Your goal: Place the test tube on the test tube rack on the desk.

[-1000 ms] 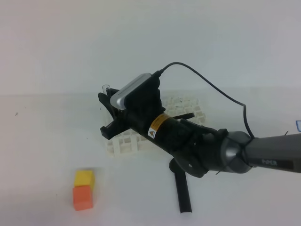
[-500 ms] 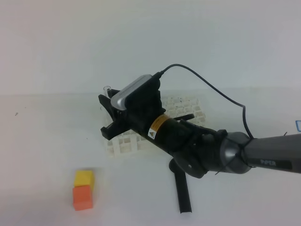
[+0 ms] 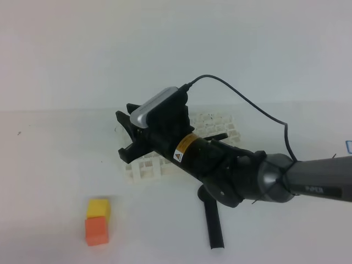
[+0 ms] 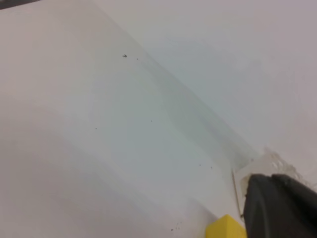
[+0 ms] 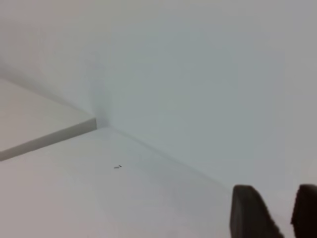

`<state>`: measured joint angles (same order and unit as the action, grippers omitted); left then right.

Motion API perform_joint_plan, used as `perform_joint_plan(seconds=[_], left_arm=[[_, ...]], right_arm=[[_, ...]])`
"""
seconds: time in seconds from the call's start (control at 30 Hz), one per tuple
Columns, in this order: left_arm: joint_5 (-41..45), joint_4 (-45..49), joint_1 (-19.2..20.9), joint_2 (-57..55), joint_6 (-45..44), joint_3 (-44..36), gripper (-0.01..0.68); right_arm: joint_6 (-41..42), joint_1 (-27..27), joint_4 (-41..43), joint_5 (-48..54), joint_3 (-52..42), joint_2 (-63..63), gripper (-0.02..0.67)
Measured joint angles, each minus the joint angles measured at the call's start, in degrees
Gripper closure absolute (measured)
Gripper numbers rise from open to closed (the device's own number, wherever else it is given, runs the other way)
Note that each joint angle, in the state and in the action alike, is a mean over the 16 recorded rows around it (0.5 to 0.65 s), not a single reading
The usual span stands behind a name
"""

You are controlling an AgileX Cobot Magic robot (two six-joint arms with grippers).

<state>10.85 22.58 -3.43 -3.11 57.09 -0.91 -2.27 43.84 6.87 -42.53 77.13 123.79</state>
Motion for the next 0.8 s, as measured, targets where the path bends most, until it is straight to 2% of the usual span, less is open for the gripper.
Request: perform_joint_plan(seconds=[0.23, 0.43, 0.6, 0.8], left_arm=[[-0.05, 0.01, 0.0, 0.0, 0.0, 0.0, 0.674], [-0.16, 0.16, 0.0, 0.0, -0.01, -0.48, 0.674], [-0.22, 0.24, 0.0, 0.0, -0.01, -0.72, 0.674], [-0.16, 0.25, 0.0, 0.0, -0.01, -0.72, 0.674]], right_arm=[[4.24, -0.03, 1.3, 11.1, -0.17, -5.47, 0.559], [9.47, -1.24, 2.63, 21.46, -3.02, -15.02, 0.631], [13.1, -4.37, 3.2, 26.43, -8.83, -25.33, 0.648], [15.26, -10.57, 3.2, 28.5, -19.1, -39.01, 0.65]])
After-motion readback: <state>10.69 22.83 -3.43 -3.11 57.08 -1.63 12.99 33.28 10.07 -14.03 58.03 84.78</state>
